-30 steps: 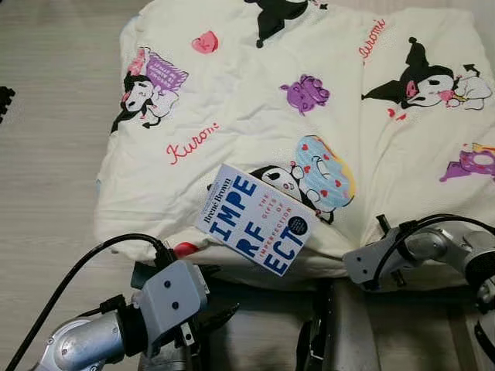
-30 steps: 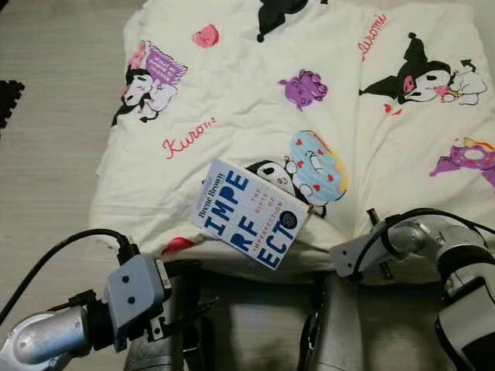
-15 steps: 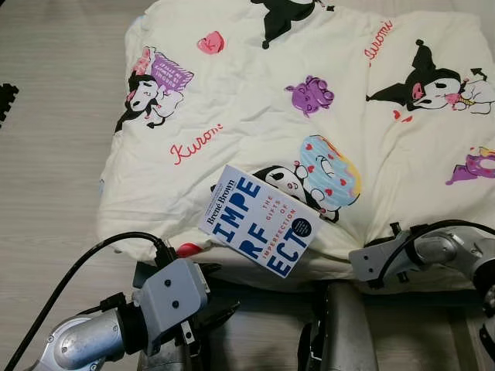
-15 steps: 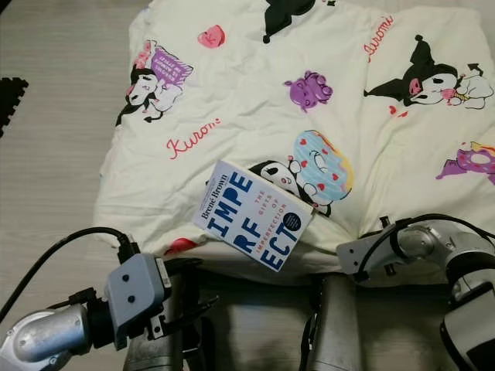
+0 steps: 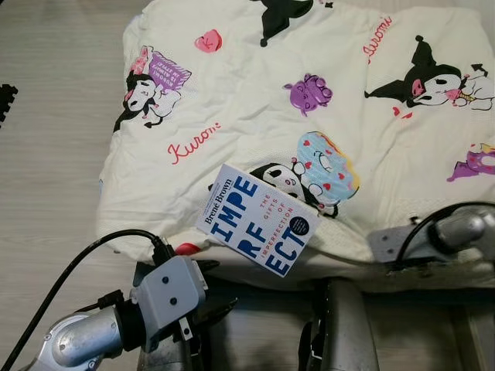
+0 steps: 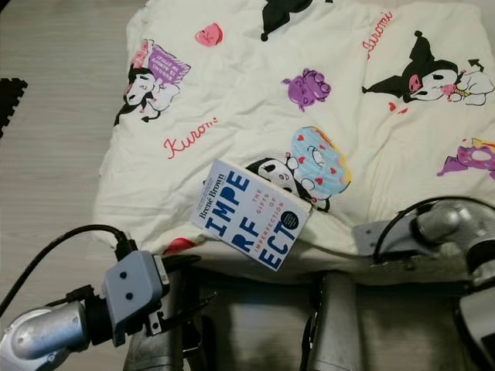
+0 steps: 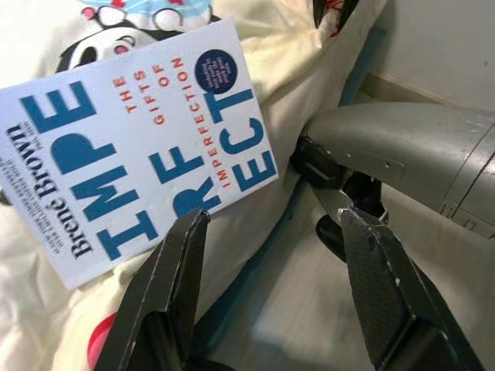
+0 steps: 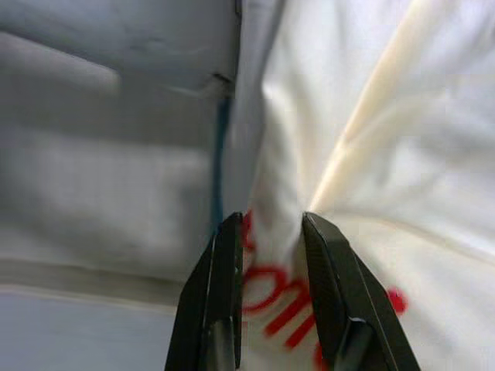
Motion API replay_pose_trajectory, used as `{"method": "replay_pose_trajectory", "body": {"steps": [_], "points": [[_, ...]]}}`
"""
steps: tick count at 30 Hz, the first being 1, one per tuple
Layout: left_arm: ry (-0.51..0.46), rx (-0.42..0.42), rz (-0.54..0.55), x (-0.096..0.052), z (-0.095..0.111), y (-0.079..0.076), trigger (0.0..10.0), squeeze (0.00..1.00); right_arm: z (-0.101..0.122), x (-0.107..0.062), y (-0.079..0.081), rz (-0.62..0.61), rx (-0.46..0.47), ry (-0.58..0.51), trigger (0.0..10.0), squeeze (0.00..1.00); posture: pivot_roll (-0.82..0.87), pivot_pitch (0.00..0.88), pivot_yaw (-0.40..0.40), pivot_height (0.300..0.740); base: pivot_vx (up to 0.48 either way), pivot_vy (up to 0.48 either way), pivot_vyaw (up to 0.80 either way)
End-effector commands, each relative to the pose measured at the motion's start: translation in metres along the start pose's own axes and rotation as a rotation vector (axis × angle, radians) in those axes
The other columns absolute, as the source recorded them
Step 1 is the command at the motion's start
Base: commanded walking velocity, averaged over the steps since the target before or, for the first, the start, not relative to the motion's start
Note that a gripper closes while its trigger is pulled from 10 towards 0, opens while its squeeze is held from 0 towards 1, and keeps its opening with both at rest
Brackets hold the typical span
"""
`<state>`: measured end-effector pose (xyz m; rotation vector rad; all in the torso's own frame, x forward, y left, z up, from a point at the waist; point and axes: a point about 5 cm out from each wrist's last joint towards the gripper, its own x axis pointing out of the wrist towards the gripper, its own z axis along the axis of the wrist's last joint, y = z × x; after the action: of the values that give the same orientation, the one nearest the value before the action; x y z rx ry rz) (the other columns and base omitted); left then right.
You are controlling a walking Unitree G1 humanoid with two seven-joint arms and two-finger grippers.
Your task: Clean up the room
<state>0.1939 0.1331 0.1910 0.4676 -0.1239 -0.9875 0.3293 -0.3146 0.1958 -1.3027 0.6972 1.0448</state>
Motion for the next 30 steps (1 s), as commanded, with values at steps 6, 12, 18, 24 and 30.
{"method": "replay_pose_trajectory", "body": {"steps": [6, 12, 18, 24, 30], "points": [[0.021, -0.024, -0.037, 0.0, -0.005, -0.008, 10.0, 0.0, 0.001, -0.017, 0.0, 0.106, 0.125, -0.135, 10.0, 0.0, 0.09, 0.503, 0.046, 0.566, 0.0, 0.0, 0.0], [0.019, -0.025, -0.031, 0.0, -0.005, -0.006, 10.0, 0.0, 0.011, -0.029, -0.013, 0.082, 0.2, -0.285, 10.0, 0.0, 0.1, 0.503, 0.044, 0.566, 0.0, 0.0, 0.0], [0.016, -0.041, 0.033, 0.0, -0.007, 0.0, 10.0, 0.0, 0.03, -0.046, -0.055, -0.352, 0.487, -0.692, 10.0, 0.0, 0.09, 0.497, 0.037, 0.566, 0.0, 0.0, 0.0], [0.013, -0.052, 0.091, 0.0, -0.008, 0.008, 10.0, 0.0, 0.003, -0.033, -0.057, -0.801, 0.898, -0.69, 10.0, 0.0, 0.08, 0.503, 0.041, 0.566, 0.0, 0.0, 0.0], [0.02, -0.049, 0.123, -0.001, -0.009, 0.01, 10.0, 0.0, -0.016, -0.019, -0.04, -0.927, 0.973, -0.528, 10.0, 1.0, 0.08, 0.507, 0.046, 0.566, 0.0, 0.0, 0.0]]}}
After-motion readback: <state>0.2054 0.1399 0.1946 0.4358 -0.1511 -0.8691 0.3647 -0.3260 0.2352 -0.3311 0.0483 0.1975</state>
